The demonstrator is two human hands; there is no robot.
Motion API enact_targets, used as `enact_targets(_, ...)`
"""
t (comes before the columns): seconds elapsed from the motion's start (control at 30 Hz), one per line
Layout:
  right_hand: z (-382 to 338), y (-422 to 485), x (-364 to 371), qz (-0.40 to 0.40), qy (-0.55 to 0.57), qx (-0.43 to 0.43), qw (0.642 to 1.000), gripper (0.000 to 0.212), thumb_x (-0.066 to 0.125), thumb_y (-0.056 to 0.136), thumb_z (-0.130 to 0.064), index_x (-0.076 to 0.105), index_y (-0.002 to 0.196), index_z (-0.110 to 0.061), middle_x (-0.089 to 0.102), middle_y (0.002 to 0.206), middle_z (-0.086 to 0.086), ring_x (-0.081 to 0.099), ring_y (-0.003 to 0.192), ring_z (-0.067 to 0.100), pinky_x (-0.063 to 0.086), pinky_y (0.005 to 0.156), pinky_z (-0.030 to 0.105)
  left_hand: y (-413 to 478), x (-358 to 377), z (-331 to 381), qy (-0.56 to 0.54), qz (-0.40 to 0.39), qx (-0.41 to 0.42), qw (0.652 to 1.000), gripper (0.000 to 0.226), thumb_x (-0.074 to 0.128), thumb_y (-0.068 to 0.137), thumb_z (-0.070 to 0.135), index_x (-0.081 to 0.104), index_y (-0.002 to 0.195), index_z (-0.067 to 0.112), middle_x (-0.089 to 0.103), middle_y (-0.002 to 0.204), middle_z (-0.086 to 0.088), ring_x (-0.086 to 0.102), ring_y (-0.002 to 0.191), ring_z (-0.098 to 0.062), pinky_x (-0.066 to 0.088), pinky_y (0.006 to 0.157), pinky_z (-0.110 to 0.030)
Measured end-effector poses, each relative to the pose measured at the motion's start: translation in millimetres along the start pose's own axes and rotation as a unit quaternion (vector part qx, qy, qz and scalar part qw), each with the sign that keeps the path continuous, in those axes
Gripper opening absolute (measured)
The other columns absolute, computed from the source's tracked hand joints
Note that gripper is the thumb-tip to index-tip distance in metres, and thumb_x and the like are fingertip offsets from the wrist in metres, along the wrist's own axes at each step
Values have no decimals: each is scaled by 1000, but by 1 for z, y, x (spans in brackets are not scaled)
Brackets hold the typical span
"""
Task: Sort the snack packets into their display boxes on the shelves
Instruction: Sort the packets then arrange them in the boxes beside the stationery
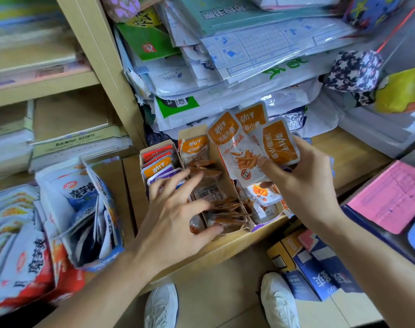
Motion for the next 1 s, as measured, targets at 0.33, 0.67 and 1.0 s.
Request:
enact_targets(0.33, 12, 8, 51, -165, -164, -50, 971, 75, 73, 88, -15, 37, 152, -30, 69, 121, -6, 68, 102, 13, 59, 86, 37, 2, 5, -4, 33, -16, -49, 998, 51, 51, 76, 78, 75, 90, 35, 50, 151, -6, 34, 142, -36, 27, 105, -57)
enact_targets(0.67, 17, 12, 56, -126, -231, -152, 953, 48, 70, 89, -8, 51, 133, -14, 57, 119, 1, 58, 103, 16, 55, 81, 41, 2, -4, -7, -29, 60, -19, 998, 55, 62, 75, 67, 72, 114, 29, 56, 128, 4, 45, 120, -23, 38, 96, -44)
enact_targets(1.0, 18, 14, 54, -75, -220, -192, 953, 30, 75, 87, -12, 62, 115, -13, 66, 108, -1, 67, 91, 15, 60, 71, 40, -5, -2, -1, -80, 26, 80, 993, 28, 63, 84, 53, 78, 92, 31, 74, 90, 19, 61, 89, -2, 41, 81, -24)
Point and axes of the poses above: each hand's wrist, its own y-axis towards the middle knuckle, its own x-axis out of the palm, z = x × y, the point moved 2 cm from there along y, towards the middle knuckle
